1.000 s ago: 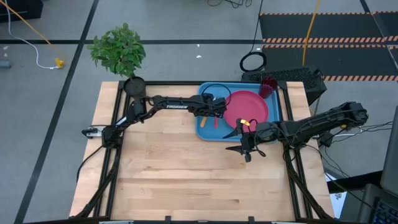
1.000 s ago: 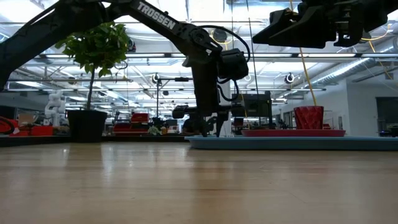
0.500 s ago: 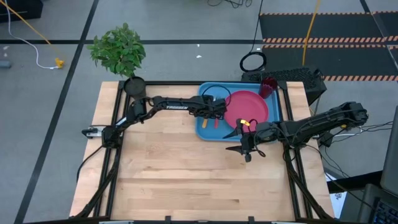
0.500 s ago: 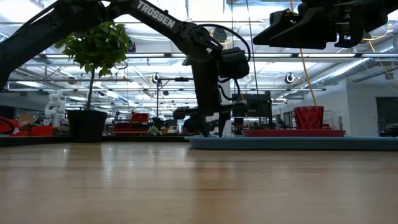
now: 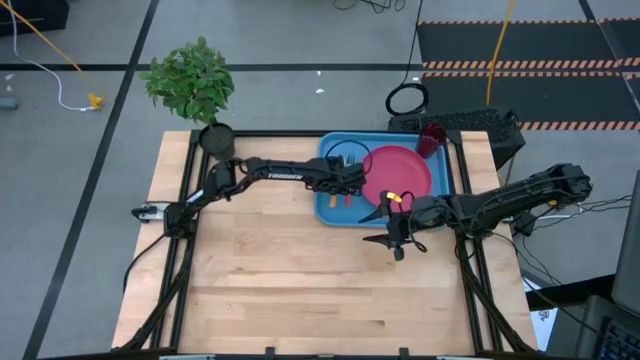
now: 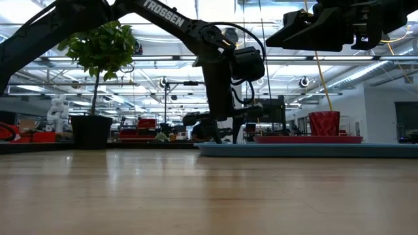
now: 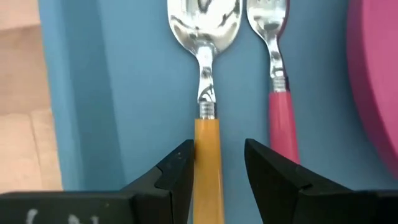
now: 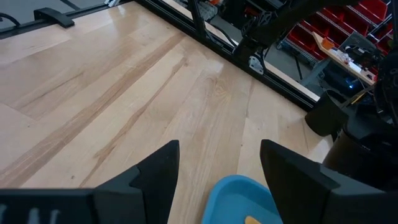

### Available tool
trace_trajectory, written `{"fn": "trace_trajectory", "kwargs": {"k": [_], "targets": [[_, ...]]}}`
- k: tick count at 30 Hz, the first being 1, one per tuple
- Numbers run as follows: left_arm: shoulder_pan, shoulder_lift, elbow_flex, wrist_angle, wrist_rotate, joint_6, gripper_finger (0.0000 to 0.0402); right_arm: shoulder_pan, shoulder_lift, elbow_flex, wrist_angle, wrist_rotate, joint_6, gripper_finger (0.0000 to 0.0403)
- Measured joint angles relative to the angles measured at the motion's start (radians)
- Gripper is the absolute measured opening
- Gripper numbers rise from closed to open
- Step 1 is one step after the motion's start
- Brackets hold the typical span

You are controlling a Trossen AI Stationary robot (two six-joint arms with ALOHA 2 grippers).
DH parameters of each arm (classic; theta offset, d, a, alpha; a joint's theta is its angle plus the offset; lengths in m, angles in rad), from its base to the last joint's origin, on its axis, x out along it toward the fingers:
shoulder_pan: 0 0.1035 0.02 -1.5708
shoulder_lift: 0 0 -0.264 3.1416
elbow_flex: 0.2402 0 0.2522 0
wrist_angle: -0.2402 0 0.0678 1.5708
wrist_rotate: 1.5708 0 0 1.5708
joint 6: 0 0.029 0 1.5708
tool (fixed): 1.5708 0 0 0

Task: Pick and place plate/cup/fork/spoon on tray
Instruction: Put the yellow spoon on the blue tray to the left of the pink fork

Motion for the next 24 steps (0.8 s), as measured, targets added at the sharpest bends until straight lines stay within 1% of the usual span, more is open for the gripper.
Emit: {"fn": "trace_trajectory", "kwargs": {"k": [5,15,19,21,24], "targets": [[-0.011,0.000,0.000,0.000,0.022,-0.003,0.0145,0.000,0.000,0.000,0.000,0.000,0.000,0.0216],[-0.014,0.000,0.000,0.000,0.019,0.003,0.0145,0.000,0.000,0.000,0.000,0.000,0.000,0.0216],[-0.012,-0.003,0.000,0.000,0.011,0.034,0.0143,0.000,0.000,0.000,-0.001,0.000,0.000,0.0216],[-0.011,-0.004,0.001,0.001,0.012,0.053,0.0130,0.000,0.000,0.000,-0.001,0.000,0.000,0.0216],[-0.007,-0.005,0.002,0.001,0.012,0.067,0.0095,0.000,0.000,0.000,0.000,0.000,0.000,0.0216]]}}
